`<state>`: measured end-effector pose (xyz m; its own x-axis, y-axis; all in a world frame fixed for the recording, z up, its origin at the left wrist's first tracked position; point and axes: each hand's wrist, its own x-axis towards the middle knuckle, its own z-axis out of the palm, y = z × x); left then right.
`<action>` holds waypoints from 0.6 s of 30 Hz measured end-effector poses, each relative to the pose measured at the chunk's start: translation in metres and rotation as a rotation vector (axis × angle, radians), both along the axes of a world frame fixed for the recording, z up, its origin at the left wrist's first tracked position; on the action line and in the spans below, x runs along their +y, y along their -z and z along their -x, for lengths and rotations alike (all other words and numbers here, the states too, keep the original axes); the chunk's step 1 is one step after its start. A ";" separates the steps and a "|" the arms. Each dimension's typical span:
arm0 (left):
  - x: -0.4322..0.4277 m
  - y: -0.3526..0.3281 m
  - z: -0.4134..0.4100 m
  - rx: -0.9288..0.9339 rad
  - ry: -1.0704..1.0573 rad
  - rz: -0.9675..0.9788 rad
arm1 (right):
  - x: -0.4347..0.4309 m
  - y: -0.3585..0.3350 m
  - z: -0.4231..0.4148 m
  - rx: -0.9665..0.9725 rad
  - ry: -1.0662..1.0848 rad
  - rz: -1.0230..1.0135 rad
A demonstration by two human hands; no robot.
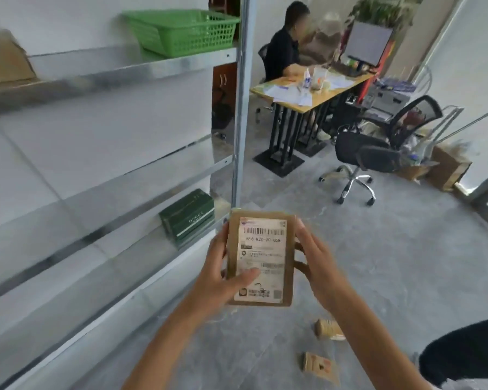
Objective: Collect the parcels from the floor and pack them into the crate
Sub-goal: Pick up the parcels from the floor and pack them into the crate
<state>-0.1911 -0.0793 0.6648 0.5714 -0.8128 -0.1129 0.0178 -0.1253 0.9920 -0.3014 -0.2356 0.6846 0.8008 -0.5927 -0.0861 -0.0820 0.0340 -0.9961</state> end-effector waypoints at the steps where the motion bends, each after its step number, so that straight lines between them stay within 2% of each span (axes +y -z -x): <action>1: 0.016 -0.009 0.000 0.017 -0.012 0.013 | 0.017 -0.011 0.001 -0.021 -0.056 0.001; 7: 0.121 -0.045 0.013 0.071 -0.142 0.141 | 0.126 -0.031 0.023 -0.105 -0.321 -0.003; 10: 0.165 -0.059 0.028 0.086 -0.180 0.179 | 0.170 -0.032 0.035 -0.132 -0.350 -0.025; 18: 0.256 -0.078 0.090 -0.089 -0.306 0.103 | 0.230 -0.037 0.072 -0.204 -0.458 -0.199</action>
<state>-0.2811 0.1770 0.7423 0.7948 -0.6065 0.0223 -0.0481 -0.0263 0.9985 -0.3732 -0.0059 0.7220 0.9857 -0.1668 0.0235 0.0621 0.2301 -0.9712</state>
